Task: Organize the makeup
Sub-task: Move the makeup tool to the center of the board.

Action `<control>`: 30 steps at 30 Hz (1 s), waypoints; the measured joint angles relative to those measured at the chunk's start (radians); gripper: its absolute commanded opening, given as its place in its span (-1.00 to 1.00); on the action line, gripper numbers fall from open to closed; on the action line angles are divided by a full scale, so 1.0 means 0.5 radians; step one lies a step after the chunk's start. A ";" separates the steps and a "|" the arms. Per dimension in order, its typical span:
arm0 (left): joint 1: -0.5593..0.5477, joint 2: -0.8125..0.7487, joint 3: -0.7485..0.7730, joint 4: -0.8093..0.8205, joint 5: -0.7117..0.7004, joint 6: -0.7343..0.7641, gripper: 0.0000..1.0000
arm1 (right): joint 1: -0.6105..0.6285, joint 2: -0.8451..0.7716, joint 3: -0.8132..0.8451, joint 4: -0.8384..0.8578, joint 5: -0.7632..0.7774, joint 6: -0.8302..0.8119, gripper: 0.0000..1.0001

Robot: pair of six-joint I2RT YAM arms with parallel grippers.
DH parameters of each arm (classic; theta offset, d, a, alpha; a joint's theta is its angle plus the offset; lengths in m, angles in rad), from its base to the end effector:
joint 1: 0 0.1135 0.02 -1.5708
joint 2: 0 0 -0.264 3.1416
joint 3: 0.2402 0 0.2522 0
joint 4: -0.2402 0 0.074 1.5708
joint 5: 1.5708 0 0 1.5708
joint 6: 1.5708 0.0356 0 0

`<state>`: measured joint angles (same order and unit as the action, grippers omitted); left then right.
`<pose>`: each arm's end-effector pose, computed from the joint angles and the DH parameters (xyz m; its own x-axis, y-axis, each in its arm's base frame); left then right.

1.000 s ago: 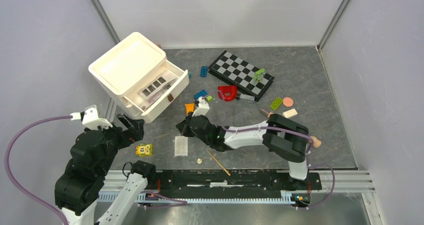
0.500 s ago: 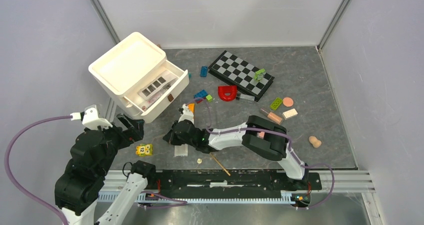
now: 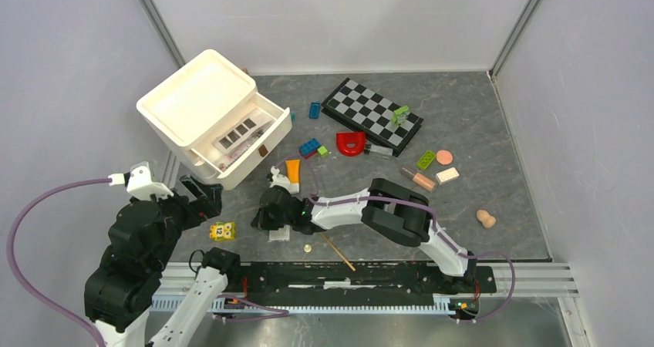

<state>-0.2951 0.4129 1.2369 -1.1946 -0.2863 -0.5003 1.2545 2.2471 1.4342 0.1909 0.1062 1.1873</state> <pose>0.0042 0.0092 0.4008 -0.3171 -0.3846 -0.8669 -0.1424 0.9230 -0.3574 0.1548 0.4608 0.1190 -0.9194 0.1556 -0.3614 -0.1755 0.6599 0.7306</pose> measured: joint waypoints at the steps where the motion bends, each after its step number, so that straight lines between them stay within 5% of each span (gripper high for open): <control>1: 0.000 0.000 0.000 0.000 0.000 0.000 1.00 | 0.000 -0.002 0.000 -0.010 0.008 -0.013 -1.00; 7: 0.000 -0.002 -0.001 0.000 0.000 0.000 1.00 | 0.000 -0.083 -0.098 -0.031 0.055 -0.097 -1.00; 16: 0.000 -0.023 -0.089 0.042 0.008 -0.001 1.00 | -0.087 -0.605 -0.726 -0.146 0.069 -0.414 -1.00; 22: 0.000 -0.023 -0.122 0.074 0.023 -0.001 1.00 | -0.321 -1.035 -1.225 -0.174 0.086 -0.620 -1.00; 30: 0.000 -0.018 -0.173 0.110 0.116 -0.002 0.99 | -0.711 -1.291 -1.487 -0.161 0.107 -0.896 -0.95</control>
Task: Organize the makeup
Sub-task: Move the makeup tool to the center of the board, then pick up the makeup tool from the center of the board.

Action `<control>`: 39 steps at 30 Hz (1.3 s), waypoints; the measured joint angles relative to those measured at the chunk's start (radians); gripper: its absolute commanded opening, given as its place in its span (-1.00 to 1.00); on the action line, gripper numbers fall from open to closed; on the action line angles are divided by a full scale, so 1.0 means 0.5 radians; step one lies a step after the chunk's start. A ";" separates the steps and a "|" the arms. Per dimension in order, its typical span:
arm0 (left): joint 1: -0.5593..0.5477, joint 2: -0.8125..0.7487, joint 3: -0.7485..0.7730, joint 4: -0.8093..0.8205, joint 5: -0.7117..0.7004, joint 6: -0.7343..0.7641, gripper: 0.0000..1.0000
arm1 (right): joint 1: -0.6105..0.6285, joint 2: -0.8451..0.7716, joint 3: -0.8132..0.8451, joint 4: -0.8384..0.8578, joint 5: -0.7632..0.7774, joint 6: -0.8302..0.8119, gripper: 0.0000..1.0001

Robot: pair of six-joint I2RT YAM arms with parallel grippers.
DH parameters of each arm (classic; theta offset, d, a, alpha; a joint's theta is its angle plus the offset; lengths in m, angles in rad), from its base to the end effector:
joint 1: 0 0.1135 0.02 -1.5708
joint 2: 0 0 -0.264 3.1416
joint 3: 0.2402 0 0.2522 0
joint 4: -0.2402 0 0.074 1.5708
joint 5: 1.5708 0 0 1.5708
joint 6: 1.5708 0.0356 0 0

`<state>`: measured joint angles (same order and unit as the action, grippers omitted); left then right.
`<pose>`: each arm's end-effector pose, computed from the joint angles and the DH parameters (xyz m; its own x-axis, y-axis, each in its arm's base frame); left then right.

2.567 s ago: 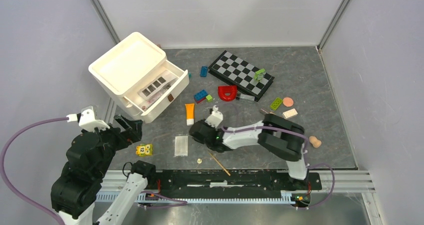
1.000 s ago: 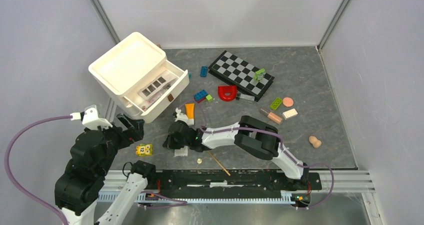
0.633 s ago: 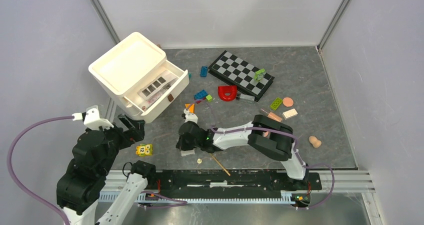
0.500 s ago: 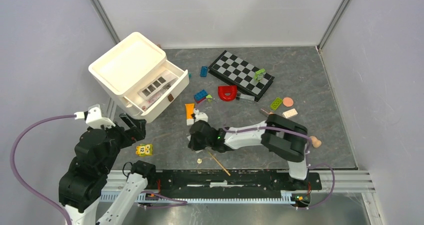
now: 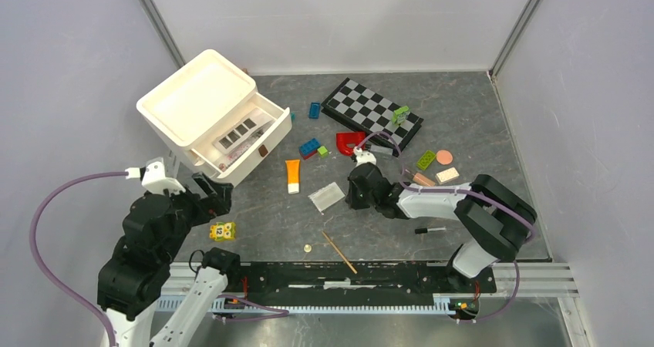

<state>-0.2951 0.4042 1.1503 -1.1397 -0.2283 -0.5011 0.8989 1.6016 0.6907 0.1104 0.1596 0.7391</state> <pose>0.0184 0.0028 0.3860 -0.3618 -0.3791 -0.8517 -0.1032 0.9243 -0.3675 0.1922 0.2326 0.1423 -0.8043 0.0572 -0.5915 -0.2192 0.8966 0.3848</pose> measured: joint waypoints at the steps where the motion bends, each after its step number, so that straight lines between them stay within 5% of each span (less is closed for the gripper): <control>1: 0.000 0.003 -0.011 0.009 0.014 0.000 0.98 | -0.018 -0.012 -0.004 -0.012 -0.001 -0.044 -0.92; 14: 0.000 0.248 -0.376 0.309 0.517 -0.197 0.62 | -0.099 -0.298 -0.073 -0.150 0.037 -0.462 -0.11; 22: -0.069 0.413 -0.490 0.492 0.620 -0.324 0.58 | -0.311 -0.307 -0.138 -0.142 -0.175 -0.584 -0.03; 26: -0.327 0.542 -0.485 0.563 0.451 -0.379 0.58 | -0.350 -0.335 -0.164 -0.111 -0.246 -0.594 -0.02; 33: -1.124 1.044 -0.321 0.662 -0.090 -0.504 0.62 | -0.411 -0.372 -0.202 -0.056 -0.340 -0.607 0.04; 39: -1.265 1.328 -0.420 0.819 -0.282 -0.584 0.62 | -0.543 -0.365 -0.222 0.056 -0.528 -0.646 0.18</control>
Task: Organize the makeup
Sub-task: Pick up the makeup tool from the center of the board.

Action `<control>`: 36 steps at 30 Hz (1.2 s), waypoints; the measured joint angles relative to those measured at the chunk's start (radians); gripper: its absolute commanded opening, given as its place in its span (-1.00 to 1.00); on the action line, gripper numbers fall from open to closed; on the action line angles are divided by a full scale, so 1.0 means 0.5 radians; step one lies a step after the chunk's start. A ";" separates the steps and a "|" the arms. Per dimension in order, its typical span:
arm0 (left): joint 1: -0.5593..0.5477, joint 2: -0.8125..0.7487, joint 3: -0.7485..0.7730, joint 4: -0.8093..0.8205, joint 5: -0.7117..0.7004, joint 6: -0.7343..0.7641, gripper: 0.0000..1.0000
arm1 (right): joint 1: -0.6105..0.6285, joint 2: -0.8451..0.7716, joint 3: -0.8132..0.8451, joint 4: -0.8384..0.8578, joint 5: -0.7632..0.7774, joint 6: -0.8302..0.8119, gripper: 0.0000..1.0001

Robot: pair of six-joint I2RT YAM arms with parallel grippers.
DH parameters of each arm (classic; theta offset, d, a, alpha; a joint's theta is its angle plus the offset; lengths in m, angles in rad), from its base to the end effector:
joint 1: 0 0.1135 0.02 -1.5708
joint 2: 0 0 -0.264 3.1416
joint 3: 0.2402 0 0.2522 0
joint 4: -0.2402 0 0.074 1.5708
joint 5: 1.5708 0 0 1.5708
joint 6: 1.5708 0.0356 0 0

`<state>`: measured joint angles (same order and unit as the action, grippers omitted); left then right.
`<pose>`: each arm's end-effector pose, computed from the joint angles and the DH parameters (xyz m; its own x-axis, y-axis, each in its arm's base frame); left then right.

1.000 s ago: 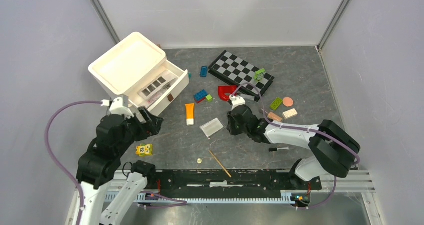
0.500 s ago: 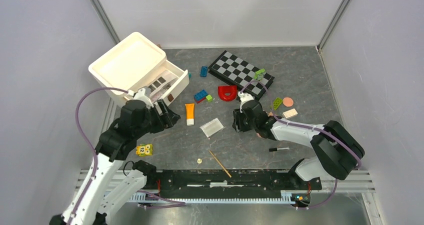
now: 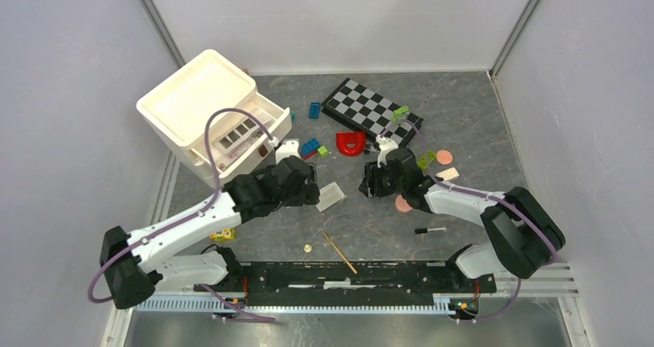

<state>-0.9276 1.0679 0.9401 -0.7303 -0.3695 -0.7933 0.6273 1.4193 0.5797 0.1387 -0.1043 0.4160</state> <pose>0.1383 -0.1631 0.2920 -0.7492 -0.1085 -0.6534 0.1007 0.9564 -0.2743 0.2180 0.1627 0.1616 -0.7395 -0.0397 -0.6719 -0.3819 0.8468 0.3703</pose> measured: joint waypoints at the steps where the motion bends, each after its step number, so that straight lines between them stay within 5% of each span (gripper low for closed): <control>1: -0.013 0.039 -0.046 0.040 -0.010 -0.018 0.62 | -0.025 0.002 0.000 0.005 -0.008 -0.002 0.20; 13: -0.113 0.460 -0.372 0.458 0.009 -0.170 0.36 | -0.192 0.382 0.122 0.228 -0.587 -0.013 0.11; 29: -0.113 0.958 -0.295 0.742 -0.110 -0.214 0.20 | -0.193 0.564 0.224 0.337 -0.823 0.027 0.10; 36: -0.113 0.993 -0.285 0.800 -0.154 -0.229 -0.05 | -0.195 0.587 0.236 0.342 -0.874 0.030 0.09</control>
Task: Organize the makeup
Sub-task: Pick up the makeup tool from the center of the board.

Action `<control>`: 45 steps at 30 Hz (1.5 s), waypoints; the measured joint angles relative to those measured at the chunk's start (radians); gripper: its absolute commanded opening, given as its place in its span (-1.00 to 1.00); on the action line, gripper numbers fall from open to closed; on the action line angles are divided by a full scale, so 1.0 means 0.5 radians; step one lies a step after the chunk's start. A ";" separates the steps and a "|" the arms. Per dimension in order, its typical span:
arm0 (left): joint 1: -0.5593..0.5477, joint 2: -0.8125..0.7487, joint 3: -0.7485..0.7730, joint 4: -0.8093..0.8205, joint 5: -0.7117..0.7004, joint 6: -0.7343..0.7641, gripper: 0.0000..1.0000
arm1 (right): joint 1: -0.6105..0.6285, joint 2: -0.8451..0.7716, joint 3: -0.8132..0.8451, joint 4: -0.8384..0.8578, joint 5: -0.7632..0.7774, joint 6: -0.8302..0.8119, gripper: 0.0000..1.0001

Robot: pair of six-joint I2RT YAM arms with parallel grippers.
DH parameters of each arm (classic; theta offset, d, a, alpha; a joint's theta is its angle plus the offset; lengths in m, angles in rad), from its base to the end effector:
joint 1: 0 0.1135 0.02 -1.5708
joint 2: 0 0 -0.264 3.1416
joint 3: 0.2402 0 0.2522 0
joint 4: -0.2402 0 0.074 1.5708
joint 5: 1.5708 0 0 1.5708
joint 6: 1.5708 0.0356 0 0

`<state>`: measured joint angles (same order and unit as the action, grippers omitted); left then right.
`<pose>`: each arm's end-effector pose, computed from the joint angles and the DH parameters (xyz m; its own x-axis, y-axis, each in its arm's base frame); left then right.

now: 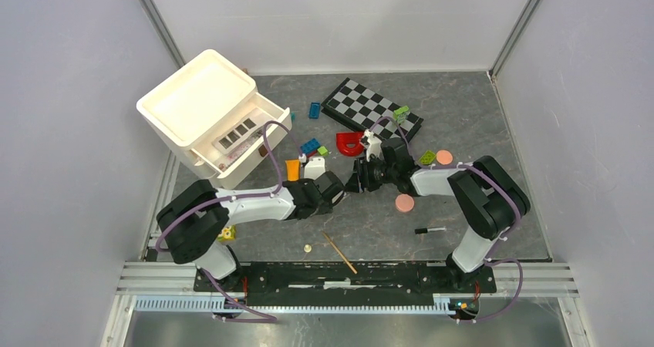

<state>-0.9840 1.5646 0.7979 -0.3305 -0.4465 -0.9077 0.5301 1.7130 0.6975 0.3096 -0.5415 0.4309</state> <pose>0.1705 -0.2287 0.1563 -0.8093 -0.0666 -0.5836 0.0069 0.9924 -0.1229 0.2643 0.1761 0.1305 -0.8309 -0.0720 -0.5518 -0.4674 0.6286 0.6217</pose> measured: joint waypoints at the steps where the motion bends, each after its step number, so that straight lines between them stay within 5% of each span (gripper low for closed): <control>1: 0.000 0.001 -0.001 0.005 0.000 -0.004 -0.07 | 0.000 0.008 0.003 0.008 -0.010 0.002 0.09; 22: 0.000 0.113 0.045 0.160 -0.078 -0.008 -0.14 | 0.000 0.168 0.004 0.256 -0.207 0.194 -0.13; 35: 0.000 0.118 0.062 0.148 -0.098 -0.007 -0.09 | 0.000 0.169 -0.092 0.336 -0.199 0.291 -0.80; 45: 0.000 -0.231 0.275 -0.350 -0.053 0.175 0.19 | 0.001 -0.119 -0.082 0.251 -0.043 0.287 -0.87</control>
<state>-0.9840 1.4490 0.9356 -0.5056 -0.4732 -0.8200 0.5304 1.6535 0.6567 0.4351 -0.5632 0.5743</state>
